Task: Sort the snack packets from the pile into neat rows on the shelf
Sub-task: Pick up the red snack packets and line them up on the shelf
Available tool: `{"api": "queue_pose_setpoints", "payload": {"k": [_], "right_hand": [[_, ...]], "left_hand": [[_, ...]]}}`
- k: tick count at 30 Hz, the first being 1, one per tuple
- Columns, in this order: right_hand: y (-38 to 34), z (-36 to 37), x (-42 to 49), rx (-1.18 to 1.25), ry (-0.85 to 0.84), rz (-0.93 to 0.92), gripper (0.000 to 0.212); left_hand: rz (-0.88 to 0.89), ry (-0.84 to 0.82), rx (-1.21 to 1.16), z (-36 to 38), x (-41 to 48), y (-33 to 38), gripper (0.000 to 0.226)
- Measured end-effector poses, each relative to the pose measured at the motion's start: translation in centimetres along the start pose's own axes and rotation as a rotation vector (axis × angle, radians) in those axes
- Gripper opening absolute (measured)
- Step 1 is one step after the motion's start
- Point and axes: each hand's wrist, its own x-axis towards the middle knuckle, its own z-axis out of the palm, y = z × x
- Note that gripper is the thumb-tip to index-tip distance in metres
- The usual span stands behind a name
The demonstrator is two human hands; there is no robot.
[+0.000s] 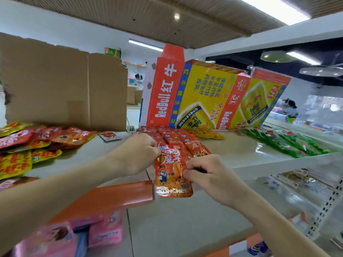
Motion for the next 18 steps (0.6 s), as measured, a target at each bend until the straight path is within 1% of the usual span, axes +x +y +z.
{"api": "queue_pose_setpoints", "payload": {"k": [2, 4, 6, 8, 10, 12, 14, 15, 18], "right_hand": [[0.2, -0.1, 1.5, 0.005, -0.017, 0.003, 0.033], [0.9, -0.3, 3.3, 0.009, -0.055, 0.012, 0.03], [1.9, -0.3, 5.0, 0.023, -0.103, 0.022, 0.029], [2.8, -0.3, 6.4, 0.051, -0.14, 0.019, 0.026], [3.7, -0.2, 7.5, 0.042, -0.157, 0.006, 0.026], [4.5, -0.1, 8.2, -0.048, -0.156, -0.025, 0.027], [5.1, 0.0, 8.5, -0.168, -0.129, -0.079, 0.027], [5.2, 0.0, 8.6, -0.207, -0.11, -0.107, 0.027], [5.2, 0.0, 8.5, -0.308, -0.083, -0.176, 0.028]], "left_hand": [[-0.018, 0.001, 0.066, -0.3, 1.1, -0.3, 0.033], [-0.028, 0.011, 0.223, -0.6, 2.3, -0.2, 0.023], [-0.017, 0.007, 0.351, -0.7, 2.9, 0.2, 0.03], [-0.07, -0.03, 0.454, -1.0, 4.1, -0.1, 0.029], [-0.12, -0.047, 0.468, -0.6, 5.4, -0.9, 0.025], [-0.104, 0.002, 0.456, 0.4, 6.2, -2.3, 0.022], [-0.135, 0.128, 0.483, 1.3, 6.2, -3.0, 0.014], [-0.125, 0.161, 0.51, 1.5, 6.2, -3.0, 0.011], [-0.111, 0.15, 0.54, 1.8, 5.9, -2.7, 0.034]]}}
